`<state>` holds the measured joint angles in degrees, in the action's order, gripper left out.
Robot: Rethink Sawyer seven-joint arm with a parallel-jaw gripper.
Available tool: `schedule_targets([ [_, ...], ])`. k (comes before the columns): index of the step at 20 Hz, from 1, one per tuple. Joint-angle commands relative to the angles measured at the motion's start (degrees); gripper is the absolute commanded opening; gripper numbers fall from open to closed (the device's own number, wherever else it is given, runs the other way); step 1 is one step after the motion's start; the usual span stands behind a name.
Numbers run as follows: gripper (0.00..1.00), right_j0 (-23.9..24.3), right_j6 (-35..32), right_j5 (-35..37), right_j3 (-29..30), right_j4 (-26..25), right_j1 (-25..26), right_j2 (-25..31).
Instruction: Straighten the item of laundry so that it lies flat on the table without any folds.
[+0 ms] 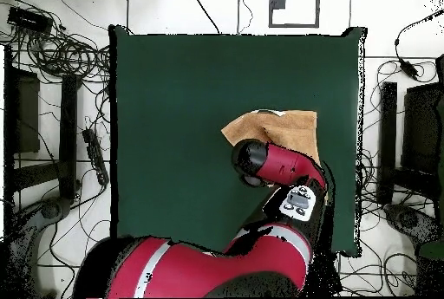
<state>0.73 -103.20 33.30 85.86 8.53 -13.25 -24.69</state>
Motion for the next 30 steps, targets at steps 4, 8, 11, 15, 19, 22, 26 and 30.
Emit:
schedule_targets([
  [4, 1.00, -0.56, -19.99, 1.16, -1.21, 6.09, 10.33, 0.69],
  [8, 1.00, 0.03, -20.53, 8.74, -0.28, 8.21, 10.47, -0.89],
  [11, 1.00, 0.03, -20.15, 10.14, 2.69, 8.89, 9.25, -2.11],
  [15, 1.00, -0.41, -18.73, 10.66, 7.35, 8.51, 6.15, -3.68],
  [19, 1.00, -0.79, -18.51, 11.72, 9.69, 8.22, 3.98, -4.49],
  [22, 1.00, -1.57, -18.84, 11.73, 10.91, 8.93, 3.67, -3.83],
  [26, 1.00, -1.73, -18.45, 12.26, 12.19, 9.45, 3.13, -3.50],
  [30, 1.00, -2.00, -17.85, 12.22, 13.49, 9.46, 1.96, -3.65],
])
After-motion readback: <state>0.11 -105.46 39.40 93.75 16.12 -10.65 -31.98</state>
